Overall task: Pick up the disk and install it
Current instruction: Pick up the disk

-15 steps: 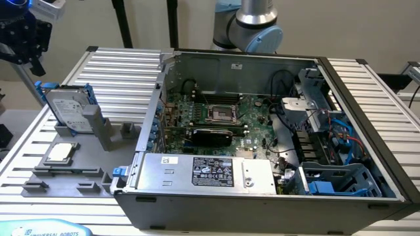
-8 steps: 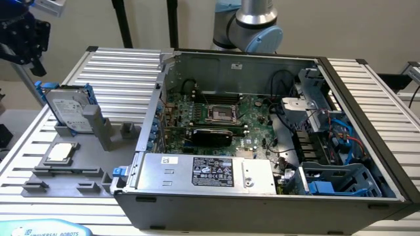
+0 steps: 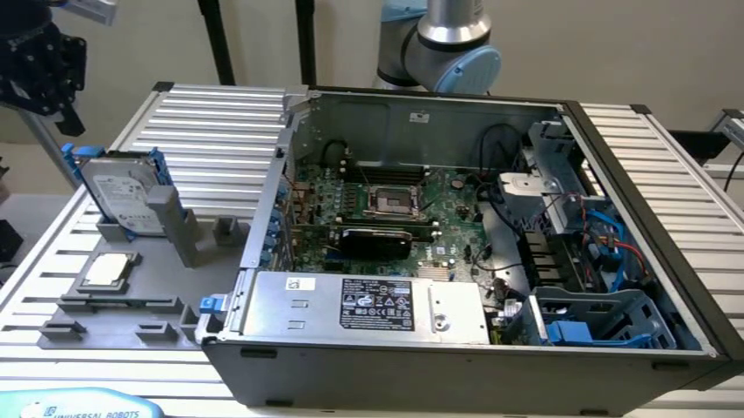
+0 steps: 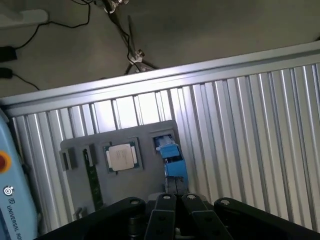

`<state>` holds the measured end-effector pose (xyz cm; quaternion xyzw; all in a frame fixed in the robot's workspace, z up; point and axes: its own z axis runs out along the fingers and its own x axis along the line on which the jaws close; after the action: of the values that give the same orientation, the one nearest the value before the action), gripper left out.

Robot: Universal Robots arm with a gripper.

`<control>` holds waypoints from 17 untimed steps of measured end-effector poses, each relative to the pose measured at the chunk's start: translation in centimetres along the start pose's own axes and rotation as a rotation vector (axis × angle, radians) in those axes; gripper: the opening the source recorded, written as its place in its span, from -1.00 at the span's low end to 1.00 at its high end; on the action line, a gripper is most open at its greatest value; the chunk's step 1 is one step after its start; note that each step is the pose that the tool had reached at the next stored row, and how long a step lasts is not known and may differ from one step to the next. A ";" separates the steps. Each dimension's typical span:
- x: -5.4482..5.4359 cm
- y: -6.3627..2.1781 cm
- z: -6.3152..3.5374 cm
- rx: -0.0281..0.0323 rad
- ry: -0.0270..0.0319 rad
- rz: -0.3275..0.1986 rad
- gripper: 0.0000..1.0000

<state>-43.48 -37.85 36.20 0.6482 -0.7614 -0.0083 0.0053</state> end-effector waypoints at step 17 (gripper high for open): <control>-0.8 -0.75 0.84 0.0020 0.0019 -0.117 -0.79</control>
<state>-42.64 -37.20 35.34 0.6918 -0.7220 -0.0072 0.0048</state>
